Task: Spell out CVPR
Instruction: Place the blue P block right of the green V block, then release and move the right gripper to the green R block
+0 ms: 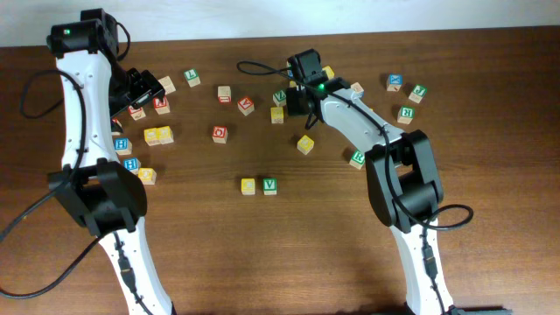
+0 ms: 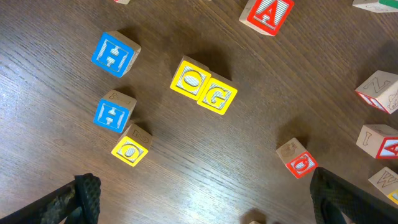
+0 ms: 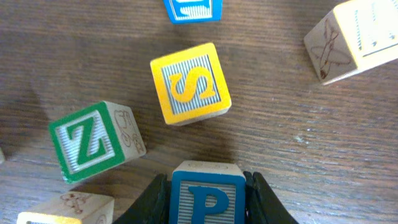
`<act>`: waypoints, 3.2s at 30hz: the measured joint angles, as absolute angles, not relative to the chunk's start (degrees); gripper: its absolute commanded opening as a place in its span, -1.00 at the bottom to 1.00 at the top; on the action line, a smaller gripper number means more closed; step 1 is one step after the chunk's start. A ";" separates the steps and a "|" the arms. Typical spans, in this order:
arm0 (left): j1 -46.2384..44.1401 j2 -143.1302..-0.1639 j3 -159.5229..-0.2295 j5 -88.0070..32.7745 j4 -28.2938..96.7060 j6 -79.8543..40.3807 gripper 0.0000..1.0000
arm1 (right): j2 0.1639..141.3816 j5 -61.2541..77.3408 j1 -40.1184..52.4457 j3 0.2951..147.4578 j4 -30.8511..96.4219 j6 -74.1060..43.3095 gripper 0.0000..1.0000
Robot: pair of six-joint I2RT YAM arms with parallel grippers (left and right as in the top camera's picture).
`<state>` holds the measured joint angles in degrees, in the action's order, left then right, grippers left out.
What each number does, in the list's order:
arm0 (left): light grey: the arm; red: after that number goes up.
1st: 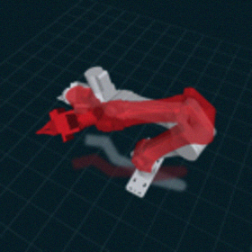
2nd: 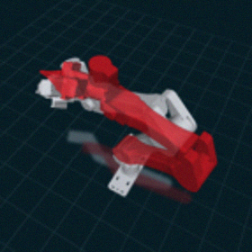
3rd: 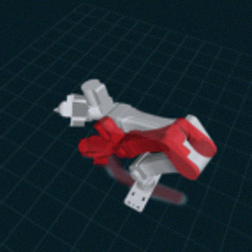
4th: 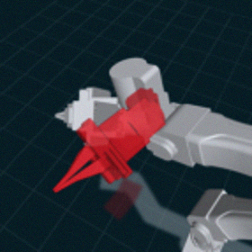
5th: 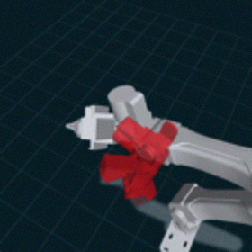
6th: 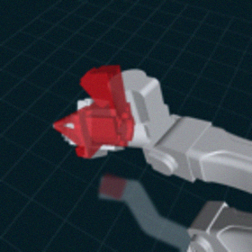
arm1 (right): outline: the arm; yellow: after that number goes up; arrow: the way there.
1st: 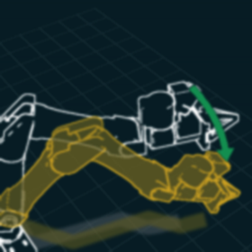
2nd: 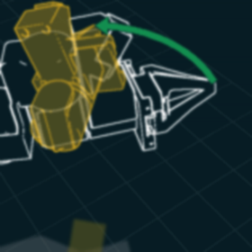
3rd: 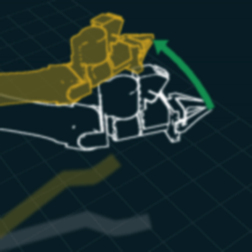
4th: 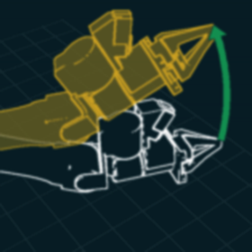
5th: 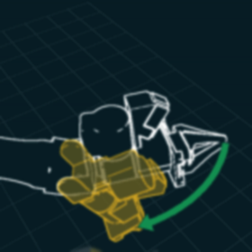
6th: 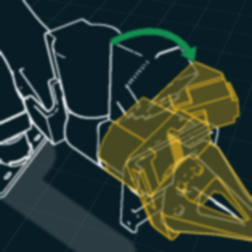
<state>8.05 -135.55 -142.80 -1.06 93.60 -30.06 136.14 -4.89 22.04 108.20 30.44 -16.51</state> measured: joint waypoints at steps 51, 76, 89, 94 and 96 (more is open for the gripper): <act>8.05 -135.55 -142.80 -1.06 93.58 -30.06 0.98 | 122.83 1.06 16.71 108.95 79.40 -26.39 0.74; 8.05 -135.55 -142.80 -1.06 93.58 -30.06 0.98 | 122.74 1.61 11.53 91.72 62.26 -29.36 -0.35; 8.05 -135.55 -142.80 -1.06 93.60 -30.06 0.98 | 122.74 7.55 13.87 93.54 68.45 -18.96 0.15; 8.05 -135.55 -142.80 -1.06 93.58 -30.06 0.98 | 122.72 7.35 14.94 89.56 61.69 -21.26 0.15; 8.05 -135.55 -142.80 -1.06 93.60 -30.06 0.98 | 122.72 7.35 15.11 89.73 61.87 -21.26 -0.17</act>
<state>8.05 -135.55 -142.80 -1.06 93.60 -30.06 122.72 7.35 15.11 89.73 61.87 -21.26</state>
